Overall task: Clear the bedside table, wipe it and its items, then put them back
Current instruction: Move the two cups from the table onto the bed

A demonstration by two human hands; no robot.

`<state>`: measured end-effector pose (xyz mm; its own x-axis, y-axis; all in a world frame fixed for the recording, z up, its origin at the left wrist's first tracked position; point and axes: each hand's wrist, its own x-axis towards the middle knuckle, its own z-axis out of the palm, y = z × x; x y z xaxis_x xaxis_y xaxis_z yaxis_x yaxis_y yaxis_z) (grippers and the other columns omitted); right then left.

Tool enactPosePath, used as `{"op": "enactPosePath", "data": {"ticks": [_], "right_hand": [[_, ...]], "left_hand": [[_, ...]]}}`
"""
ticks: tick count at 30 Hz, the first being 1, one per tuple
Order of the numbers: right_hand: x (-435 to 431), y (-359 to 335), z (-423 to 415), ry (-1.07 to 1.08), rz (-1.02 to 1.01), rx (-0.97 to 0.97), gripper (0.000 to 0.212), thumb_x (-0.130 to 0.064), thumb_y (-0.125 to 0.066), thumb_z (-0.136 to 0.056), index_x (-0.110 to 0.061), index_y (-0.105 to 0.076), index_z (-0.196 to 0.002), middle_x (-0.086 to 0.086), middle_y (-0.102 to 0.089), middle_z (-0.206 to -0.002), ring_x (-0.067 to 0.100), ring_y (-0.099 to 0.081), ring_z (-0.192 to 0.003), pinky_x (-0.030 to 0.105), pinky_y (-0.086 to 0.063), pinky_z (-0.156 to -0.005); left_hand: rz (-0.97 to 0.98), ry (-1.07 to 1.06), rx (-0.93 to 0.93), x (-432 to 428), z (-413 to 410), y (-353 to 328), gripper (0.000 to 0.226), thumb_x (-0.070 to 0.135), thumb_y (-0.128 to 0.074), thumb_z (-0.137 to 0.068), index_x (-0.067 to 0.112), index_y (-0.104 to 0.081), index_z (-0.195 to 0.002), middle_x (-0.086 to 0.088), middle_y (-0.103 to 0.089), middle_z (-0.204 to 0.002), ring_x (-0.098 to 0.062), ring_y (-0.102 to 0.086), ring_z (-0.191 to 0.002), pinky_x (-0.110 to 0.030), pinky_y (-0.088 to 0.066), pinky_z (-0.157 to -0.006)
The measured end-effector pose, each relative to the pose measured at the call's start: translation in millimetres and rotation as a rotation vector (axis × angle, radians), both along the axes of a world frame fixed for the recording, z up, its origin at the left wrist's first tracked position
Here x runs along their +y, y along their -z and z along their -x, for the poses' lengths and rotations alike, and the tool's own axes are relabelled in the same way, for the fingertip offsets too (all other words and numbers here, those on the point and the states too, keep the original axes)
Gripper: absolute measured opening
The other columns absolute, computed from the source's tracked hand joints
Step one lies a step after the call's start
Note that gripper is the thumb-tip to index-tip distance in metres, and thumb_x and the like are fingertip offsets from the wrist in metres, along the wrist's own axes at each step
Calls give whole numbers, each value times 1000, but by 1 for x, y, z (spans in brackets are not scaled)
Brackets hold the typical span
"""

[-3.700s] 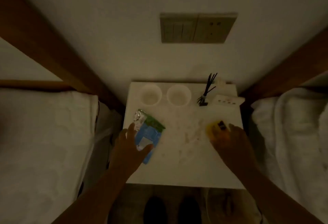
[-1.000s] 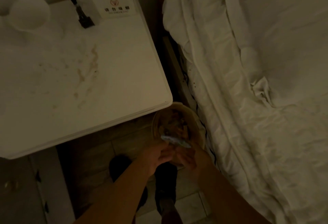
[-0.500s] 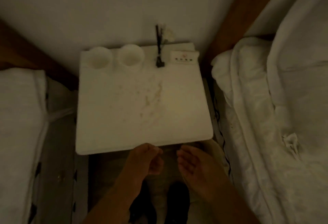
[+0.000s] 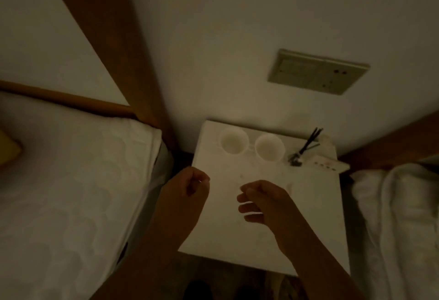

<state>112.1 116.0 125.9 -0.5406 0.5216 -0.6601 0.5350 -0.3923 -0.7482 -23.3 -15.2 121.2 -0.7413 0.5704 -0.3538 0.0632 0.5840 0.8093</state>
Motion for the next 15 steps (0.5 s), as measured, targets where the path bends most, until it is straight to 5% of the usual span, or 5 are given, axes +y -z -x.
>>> {"op": "enactPosePath", "data": {"ticks": [3,6,8,12,15], "right_hand": [[17,2,26,-185,-381,-82,12,-27,-59,-92,-24,-64,-103,-2,-69,-99,14,-68,-89,35,-57,-80],[38,-3,39,-306,-687,-98,14,-43,-55,-89,-36,-58,-101,-20,-63,-88,-6,-62,-82,9,-46,-64],[56,-6,46,-390,-859,-134,21,-50,-47,-88,-40,-52,-105,-27,-55,-85,-9,-58,-75,5,-40,-59],[85,-8,55,-402,-1025,-178,30,-42,-48,-94,-28,-55,-120,-16,-59,-93,2,-58,-82,21,-49,-76],[103,0,59,-421,-1058,-210,40,-40,-51,-94,-27,-46,-131,-8,-64,-109,11,-62,-97,33,-54,-84]], "left_hand": [[14,-13,129,10,21,-1,8,30,-56,-94,25,-59,-100,7,-65,-81,-5,-61,-72,-12,-41,-60],[0,-16,239,27,33,0,8,33,-58,-91,33,-54,-98,13,-60,-71,5,-56,-64,-7,-39,-50],[-2,19,313,43,38,3,13,36,-60,-89,35,-53,-100,15,-56,-66,5,-53,-59,-7,-35,-47],[36,83,428,73,44,12,37,45,-54,-87,26,-56,-119,18,-51,-73,4,-49,-62,-7,-27,-57],[48,112,493,104,47,23,43,40,-52,-92,22,-51,-130,12,-58,-95,-4,-55,-71,-11,-38,-63]]}}
